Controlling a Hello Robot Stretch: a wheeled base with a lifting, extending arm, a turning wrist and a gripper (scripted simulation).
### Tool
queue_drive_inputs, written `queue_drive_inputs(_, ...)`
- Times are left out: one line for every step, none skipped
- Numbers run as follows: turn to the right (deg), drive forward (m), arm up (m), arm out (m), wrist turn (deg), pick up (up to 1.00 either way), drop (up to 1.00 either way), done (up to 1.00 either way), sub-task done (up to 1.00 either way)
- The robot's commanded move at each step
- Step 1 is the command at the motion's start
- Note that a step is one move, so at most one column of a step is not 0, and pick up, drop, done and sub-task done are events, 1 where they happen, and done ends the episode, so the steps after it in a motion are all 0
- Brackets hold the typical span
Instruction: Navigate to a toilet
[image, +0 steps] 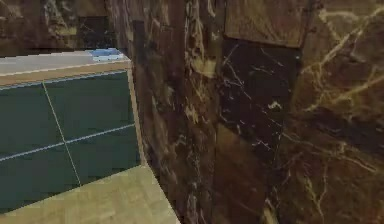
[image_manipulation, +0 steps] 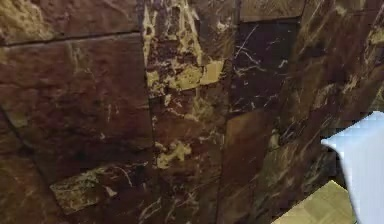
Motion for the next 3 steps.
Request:
queue_drive_inputs(-30.0,0.00,0.00,0.00,0.0,0.00,0.00,0.00,0.00)
queue_drive_inputs(0.0,0.10,0.00,0.00,0.0,0.00,0.00,0.00,0.00)
queue_drive_inputs(-33.0,0.00,0.00,0.00,0.0,0.00,0.00,0.00,0.00)
